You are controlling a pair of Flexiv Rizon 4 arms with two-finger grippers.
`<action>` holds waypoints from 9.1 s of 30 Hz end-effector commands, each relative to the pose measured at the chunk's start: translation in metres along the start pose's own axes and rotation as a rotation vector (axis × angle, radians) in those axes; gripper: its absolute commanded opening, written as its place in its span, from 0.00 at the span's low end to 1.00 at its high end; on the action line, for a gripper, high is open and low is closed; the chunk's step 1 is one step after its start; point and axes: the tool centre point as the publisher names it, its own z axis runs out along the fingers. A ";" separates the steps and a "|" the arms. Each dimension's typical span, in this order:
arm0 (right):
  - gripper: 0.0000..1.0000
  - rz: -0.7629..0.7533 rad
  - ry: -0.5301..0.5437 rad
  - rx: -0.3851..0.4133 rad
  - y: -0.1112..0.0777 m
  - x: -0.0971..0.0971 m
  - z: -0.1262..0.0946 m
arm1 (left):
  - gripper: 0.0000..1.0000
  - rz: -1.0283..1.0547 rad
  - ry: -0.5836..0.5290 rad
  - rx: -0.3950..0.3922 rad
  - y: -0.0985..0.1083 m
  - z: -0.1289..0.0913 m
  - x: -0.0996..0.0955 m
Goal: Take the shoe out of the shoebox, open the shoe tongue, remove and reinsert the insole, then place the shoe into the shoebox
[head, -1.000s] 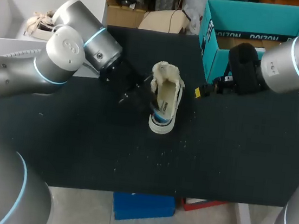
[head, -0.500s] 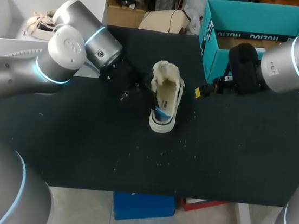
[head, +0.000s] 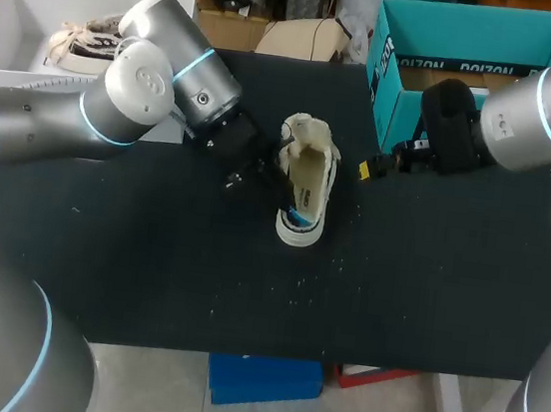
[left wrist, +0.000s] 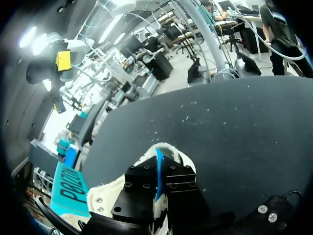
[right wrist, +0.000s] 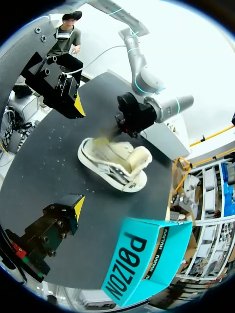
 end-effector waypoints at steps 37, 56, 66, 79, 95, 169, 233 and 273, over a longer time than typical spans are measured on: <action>1.00 0.001 -0.001 0.001 0.000 0.001 0.000 | 0.00 0.117 0.040 -0.479 0.012 -0.109 -0.053; 1.00 0.001 -0.001 0.001 0.000 0.001 0.000 | 0.00 0.085 0.081 -0.440 0.121 -0.136 -0.115; 1.00 0.001 -0.001 0.001 0.000 0.001 0.000 | 0.00 0.097 0.144 -0.212 0.122 -0.085 -0.129; 1.00 0.001 -0.001 0.001 0.000 0.001 0.000 | 0.00 0.106 0.254 -0.122 0.083 -0.061 -0.102; 1.00 0.001 -0.001 0.001 0.000 0.001 0.000 | 0.00 0.077 0.303 -0.052 0.087 -0.022 -0.082; 1.00 0.001 -0.001 0.001 0.000 0.001 0.000 | 1.00 -0.410 0.199 -0.333 -0.015 -0.142 -0.017; 1.00 -0.028 -0.139 0.365 0.057 -0.005 0.032 | 1.00 -1.143 -0.446 -0.424 -0.018 -0.159 0.034; 0.75 0.283 -0.422 0.523 0.058 -0.012 0.114 | 1.00 -1.143 -0.446 -0.424 -0.018 -0.159 0.034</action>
